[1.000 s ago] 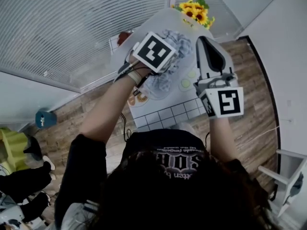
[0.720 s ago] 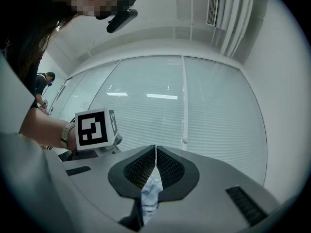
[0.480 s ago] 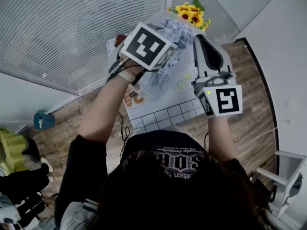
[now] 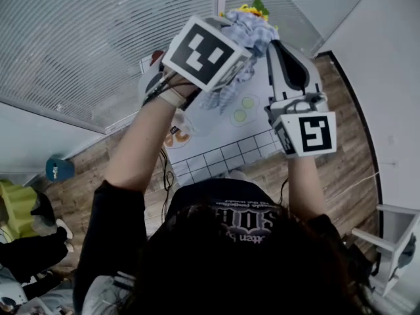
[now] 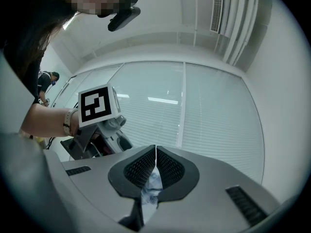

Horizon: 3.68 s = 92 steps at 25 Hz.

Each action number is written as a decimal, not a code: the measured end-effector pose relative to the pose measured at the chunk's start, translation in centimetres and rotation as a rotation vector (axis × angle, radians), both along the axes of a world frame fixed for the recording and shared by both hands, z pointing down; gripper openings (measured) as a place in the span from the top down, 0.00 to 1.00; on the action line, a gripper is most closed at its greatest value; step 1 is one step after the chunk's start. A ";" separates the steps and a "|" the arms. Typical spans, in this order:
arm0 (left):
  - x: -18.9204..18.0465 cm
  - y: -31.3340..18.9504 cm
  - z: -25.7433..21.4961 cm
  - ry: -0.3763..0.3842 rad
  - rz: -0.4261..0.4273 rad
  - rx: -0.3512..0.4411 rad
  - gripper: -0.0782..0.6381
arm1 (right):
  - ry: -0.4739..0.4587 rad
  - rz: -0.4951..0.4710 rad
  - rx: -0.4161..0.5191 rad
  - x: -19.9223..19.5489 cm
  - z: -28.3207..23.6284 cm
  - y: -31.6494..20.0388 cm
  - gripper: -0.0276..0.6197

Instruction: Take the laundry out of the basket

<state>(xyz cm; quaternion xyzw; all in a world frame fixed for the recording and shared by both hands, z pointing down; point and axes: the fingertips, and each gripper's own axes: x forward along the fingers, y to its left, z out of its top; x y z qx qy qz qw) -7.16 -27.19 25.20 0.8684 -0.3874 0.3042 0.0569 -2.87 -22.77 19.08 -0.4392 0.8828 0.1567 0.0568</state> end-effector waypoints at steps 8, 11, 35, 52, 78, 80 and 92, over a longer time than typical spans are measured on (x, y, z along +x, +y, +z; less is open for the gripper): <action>4.5 1.2 -1.8 0.028 0.083 0.024 0.53 | 0.002 0.052 0.030 3.3 -1.3 1.2 0.91; 6.0 2.3 -2.4 0.040 0.114 0.025 0.53 | -0.007 0.076 0.036 4.6 -1.9 2.0 0.91; 19.7 6.1 -3.4 0.103 0.210 0.056 0.53 | -0.048 0.176 0.035 17.6 -2.1 4.7 0.91; 22.0 9.1 -1.6 0.211 0.180 0.032 0.53 | -0.053 0.155 0.006 19.5 -0.6 6.4 0.91; 20.1 13.3 5.5 0.338 0.073 0.108 0.53 | -0.093 0.133 -0.115 19.6 5.8 8.6 0.91; 19.7 13.5 5.6 0.367 0.060 0.135 0.53 | -0.093 0.129 -0.122 19.5 6.1 8.7 0.91; 18.7 14.8 7.4 0.380 0.017 0.200 0.53 | -0.090 0.109 -0.154 18.9 8.2 9.0 0.91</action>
